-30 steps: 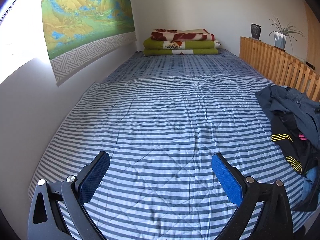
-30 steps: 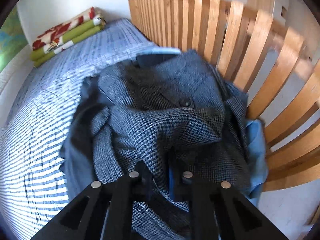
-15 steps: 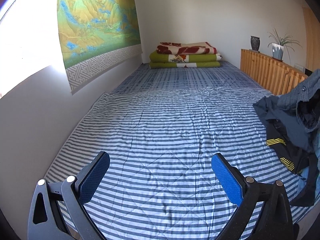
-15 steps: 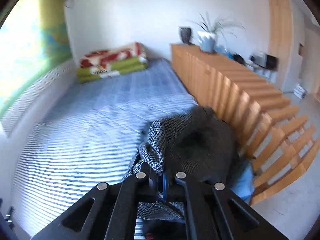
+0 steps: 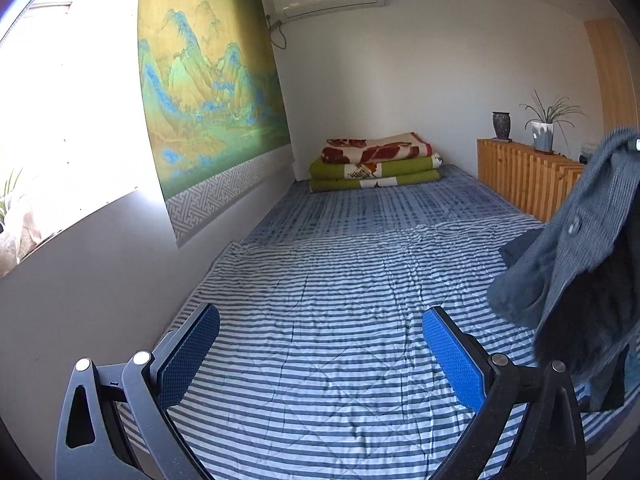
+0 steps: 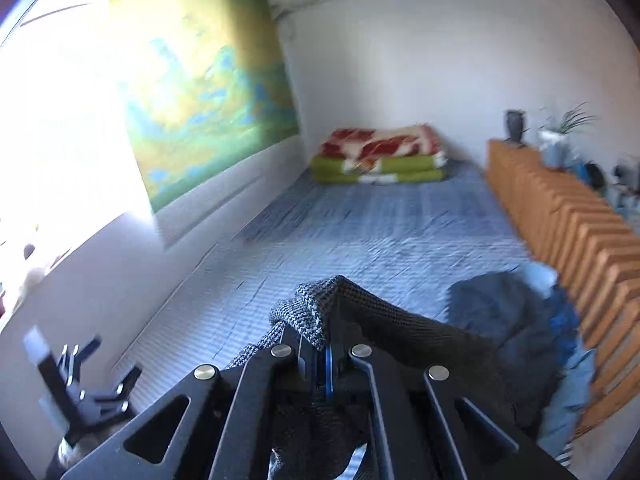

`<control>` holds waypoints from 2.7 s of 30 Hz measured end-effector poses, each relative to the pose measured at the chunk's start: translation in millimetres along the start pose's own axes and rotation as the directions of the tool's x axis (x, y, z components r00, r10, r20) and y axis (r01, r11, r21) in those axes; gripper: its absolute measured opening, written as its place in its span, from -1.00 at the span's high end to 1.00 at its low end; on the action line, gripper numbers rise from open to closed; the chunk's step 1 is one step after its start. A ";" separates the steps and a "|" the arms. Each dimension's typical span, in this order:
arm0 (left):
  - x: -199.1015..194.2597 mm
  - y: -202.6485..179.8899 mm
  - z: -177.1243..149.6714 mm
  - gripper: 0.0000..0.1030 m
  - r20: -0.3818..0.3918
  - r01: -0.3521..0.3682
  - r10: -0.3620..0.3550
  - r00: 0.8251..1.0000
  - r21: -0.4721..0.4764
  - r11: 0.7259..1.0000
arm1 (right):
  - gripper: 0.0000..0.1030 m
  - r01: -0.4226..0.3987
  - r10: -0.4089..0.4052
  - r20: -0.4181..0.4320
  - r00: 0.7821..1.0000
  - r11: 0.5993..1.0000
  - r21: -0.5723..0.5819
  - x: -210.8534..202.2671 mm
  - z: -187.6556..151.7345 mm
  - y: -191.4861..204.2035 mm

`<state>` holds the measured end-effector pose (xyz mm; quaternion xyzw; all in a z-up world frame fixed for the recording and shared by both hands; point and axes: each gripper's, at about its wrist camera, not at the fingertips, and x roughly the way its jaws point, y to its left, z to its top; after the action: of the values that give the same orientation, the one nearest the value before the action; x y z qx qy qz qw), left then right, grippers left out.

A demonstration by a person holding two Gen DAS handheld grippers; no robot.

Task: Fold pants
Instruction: 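Reach the right gripper into the clothes pile and grasp the grey houndstooth garment, then pull the grey garment out of the pile with the right gripper onto the bed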

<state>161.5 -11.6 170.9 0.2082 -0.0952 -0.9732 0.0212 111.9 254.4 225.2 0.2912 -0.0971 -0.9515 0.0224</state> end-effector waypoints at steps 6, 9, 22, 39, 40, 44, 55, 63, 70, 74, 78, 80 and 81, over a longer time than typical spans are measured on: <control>-4.7 -14.5 -17.9 -1.00 -0.084 0.039 -0.039 0.996 -0.008 0.999 | 0.66 -0.038 0.043 -0.322 0.946 0.999 0.021 94.5 -120.8 15.4; 0.4 -33.9 -35.2 -1.00 -0.127 0.041 -0.038 0.991 0.020 0.999 | 0.63 -0.004 0.035 -0.409 0.912 0.997 0.076 122.2 -176.9 1.6; 25.9 -119.8 -82.7 -1.00 -0.217 0.150 -0.138 0.966 0.040 0.988 | 0.15 0.202 -0.188 -0.209 0.960 0.979 0.043 80.7 -193.0 -20.8; 114.3 -137.1 -147.8 -0.99 -0.489 0.406 -0.436 0.755 -0.173 0.897 | -0.18 0.404 -0.344 -0.322 0.882 0.903 0.145 99.1 -228.2 -117.6; 115.7 -143.9 -153.9 -0.99 -0.505 0.425 -0.449 0.737 -0.170 0.889 | -0.19 0.420 -0.354 -0.328 0.876 0.893 0.159 98.8 -231.2 -125.4; 122.6 -179.0 -168.1 -0.99 -0.554 0.491 -0.494 0.670 -0.167 0.855 | -0.22 0.476 -0.379 -0.376 0.846 0.854 0.210 109.4 -243.5 -157.1; 130.5 -214.9 -174.2 0.52 -0.594 0.534 -0.479 0.646 -0.098 0.840 | -0.23 0.244 -0.098 -0.374 0.922 0.898 0.366 155.6 -238.4 -132.8; 132.7 -120.3 -164.5 0.91 -0.537 0.355 -0.349 0.768 -0.097 0.930 | -0.23 0.228 -0.110 -0.485 0.868 0.954 0.193 236.5 -228.8 -78.8; 181.1 -50.7 -162.7 -0.17 -0.572 0.261 -0.368 0.733 -0.263 0.929 | -0.06 0.230 -0.103 -0.548 0.830 0.959 0.168 267.5 -244.9 -60.7; 216.7 -71.8 -160.6 -0.51 -0.582 0.290 -0.407 0.704 -0.288 0.913 | -0.06 0.174 -0.049 -0.511 0.858 0.964 0.199 242.6 -242.6 -66.8; 255.4 -127.8 -161.0 -0.51 -0.628 0.333 -0.383 0.677 -0.203 0.921 | -0.09 0.241 -0.126 -0.451 0.884 0.948 0.208 200.8 -232.8 -102.9; 276.0 -156.3 -167.1 -0.51 -0.651 0.328 -0.340 0.679 -0.145 0.933 | -0.09 0.303 -0.185 -0.429 0.884 0.926 0.224 186.5 -226.6 -127.3; 284.1 -167.5 -169.6 -0.51 -0.663 0.331 -0.326 0.674 -0.124 0.935 | -0.09 0.346 -0.223 -0.427 0.876 0.908 0.235 180.1 -223.4 -143.2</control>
<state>-28.6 99.7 -127.5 0.5595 -0.0455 -0.8185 -0.1218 89.2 338.6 -83.5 0.4859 -0.1915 -0.8403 -0.1455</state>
